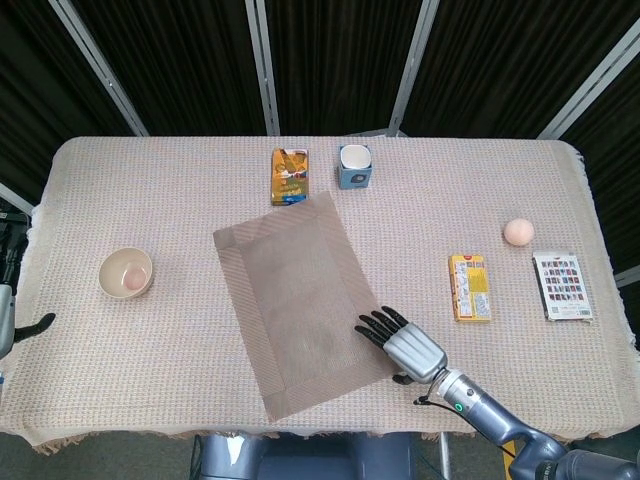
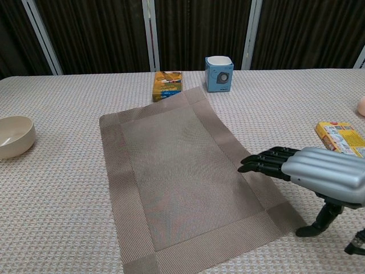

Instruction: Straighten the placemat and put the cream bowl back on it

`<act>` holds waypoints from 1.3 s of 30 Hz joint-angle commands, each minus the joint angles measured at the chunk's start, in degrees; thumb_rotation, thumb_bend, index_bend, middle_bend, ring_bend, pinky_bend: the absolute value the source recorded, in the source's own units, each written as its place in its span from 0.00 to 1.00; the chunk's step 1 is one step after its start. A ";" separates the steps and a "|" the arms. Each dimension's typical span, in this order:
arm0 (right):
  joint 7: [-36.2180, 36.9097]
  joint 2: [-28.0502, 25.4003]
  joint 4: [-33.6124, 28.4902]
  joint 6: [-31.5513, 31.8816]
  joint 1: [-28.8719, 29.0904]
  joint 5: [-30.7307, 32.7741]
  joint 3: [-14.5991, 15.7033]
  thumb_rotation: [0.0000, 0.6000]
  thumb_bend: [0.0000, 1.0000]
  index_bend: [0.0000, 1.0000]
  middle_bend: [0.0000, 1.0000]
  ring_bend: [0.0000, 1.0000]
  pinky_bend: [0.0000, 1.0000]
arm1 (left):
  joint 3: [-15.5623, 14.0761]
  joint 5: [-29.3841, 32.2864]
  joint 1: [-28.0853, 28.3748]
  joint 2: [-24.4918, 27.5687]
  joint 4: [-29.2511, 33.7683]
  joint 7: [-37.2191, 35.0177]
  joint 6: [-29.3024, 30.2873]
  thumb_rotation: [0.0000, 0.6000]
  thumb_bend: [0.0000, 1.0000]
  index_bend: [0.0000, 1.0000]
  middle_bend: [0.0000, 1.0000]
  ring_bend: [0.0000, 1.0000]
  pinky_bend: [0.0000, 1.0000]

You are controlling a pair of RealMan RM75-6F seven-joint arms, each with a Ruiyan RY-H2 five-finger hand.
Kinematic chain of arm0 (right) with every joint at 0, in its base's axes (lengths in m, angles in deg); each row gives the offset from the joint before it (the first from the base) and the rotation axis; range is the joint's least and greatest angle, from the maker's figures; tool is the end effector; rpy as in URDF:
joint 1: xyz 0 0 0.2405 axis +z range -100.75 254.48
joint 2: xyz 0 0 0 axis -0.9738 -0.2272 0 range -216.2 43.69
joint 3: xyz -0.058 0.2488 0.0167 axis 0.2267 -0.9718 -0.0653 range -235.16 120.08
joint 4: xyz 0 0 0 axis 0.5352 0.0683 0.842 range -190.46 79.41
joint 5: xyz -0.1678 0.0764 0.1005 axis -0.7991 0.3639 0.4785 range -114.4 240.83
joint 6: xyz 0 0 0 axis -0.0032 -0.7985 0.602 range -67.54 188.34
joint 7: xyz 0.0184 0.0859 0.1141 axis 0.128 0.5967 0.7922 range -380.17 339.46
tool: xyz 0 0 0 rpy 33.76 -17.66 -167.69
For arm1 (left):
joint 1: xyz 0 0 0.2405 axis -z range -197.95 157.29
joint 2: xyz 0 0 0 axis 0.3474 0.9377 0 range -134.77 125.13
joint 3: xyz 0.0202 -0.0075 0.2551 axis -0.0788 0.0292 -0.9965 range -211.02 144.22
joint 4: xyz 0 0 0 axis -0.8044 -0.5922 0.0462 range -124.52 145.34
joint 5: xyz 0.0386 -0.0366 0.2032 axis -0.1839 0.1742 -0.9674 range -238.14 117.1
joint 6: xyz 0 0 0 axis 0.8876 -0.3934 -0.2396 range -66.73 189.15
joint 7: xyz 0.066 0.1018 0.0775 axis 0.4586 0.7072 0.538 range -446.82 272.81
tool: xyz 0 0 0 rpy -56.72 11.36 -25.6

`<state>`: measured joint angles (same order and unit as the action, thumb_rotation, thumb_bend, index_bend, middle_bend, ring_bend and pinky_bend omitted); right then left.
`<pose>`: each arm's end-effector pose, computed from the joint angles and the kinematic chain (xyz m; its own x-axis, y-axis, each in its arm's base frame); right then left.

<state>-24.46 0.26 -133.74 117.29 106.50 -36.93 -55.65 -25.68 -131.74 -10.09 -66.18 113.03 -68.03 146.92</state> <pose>-0.2167 -0.2488 -0.0317 0.6015 -0.2898 0.7445 -0.6941 -0.6509 0.3074 -0.2859 0.2193 0.1816 0.5391 -0.0589 0.8402 0.8370 0.1486 -0.5266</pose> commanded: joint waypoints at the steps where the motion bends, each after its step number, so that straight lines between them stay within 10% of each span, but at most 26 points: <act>1: -0.34 0.46 0.66 0.05 0.08 0.08 0.36 1.00 0.00 0.07 0.00 0.00 0.00 | 0.04 0.26 0.00 -0.08 -0.07 -0.01 -0.21 1.00 0.00 0.00 0.00 0.00 0.00; 39: 9.67 7.90 16.99 10.55 1.75 -5.34 4.06 1.00 0.09 0.11 0.00 0.00 0.00 | 0.08 0.14 0.14 -1.27 -0.54 1.31 -0.92 1.00 0.00 0.00 0.00 0.00 0.00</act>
<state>-16.44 7.10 -118.55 126.16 108.16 -41.04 -52.29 -25.60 -131.61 -9.95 -67.45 112.48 -66.71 146.00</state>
